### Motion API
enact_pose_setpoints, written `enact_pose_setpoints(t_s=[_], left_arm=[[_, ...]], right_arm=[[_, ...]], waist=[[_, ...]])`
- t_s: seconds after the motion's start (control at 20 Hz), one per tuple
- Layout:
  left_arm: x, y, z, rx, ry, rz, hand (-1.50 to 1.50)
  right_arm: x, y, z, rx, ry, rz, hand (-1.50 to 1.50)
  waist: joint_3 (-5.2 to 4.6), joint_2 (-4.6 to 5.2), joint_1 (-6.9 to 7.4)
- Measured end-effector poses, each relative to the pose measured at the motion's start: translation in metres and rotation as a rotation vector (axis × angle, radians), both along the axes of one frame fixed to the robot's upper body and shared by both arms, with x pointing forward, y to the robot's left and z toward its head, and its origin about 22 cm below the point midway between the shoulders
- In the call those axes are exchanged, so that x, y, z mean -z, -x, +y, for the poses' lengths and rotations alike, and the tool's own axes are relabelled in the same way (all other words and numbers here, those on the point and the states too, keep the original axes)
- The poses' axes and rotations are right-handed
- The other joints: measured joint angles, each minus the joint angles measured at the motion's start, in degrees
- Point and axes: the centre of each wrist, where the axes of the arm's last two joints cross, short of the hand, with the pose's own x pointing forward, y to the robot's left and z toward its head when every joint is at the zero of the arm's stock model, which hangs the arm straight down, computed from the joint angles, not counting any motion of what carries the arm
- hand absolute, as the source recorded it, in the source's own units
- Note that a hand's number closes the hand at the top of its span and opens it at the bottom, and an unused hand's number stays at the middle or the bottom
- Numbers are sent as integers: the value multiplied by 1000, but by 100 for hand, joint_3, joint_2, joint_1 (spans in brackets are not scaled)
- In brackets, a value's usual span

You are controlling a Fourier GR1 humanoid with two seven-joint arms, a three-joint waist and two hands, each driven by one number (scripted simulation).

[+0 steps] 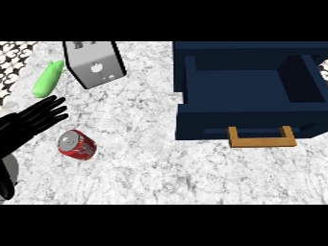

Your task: Pick up the can, place it into the drawer and close the drawer

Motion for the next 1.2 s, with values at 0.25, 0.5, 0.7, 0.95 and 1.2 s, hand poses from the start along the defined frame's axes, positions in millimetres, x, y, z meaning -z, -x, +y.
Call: enact_pose_setpoints(t_s=[0.25,0.5,0.7,0.95,1.2], left_arm=[[28,0,1,-46,-17,2,-150],[49,-2,8,-93,-32,-7,-150],[64,-4,17,-134,-58,9,-150],[79,-11,20,-166,-113,30,-150],[99,-8,19,-188,-152,59,-150]], right_arm=[[-7,8,-4,1,-6,-2,-150],[-5,9,-3,-5,-1,7,-150],[-7,8,5,-6,-1,1,-150],[-6,8,-3,-13,3,-1,-150],[-9,4,-4,-12,8,-2,-150]], waist=[[-2,3,-4],[-5,7,-10],[-6,14,-19],[-6,18,-35],[-11,29,-52]])
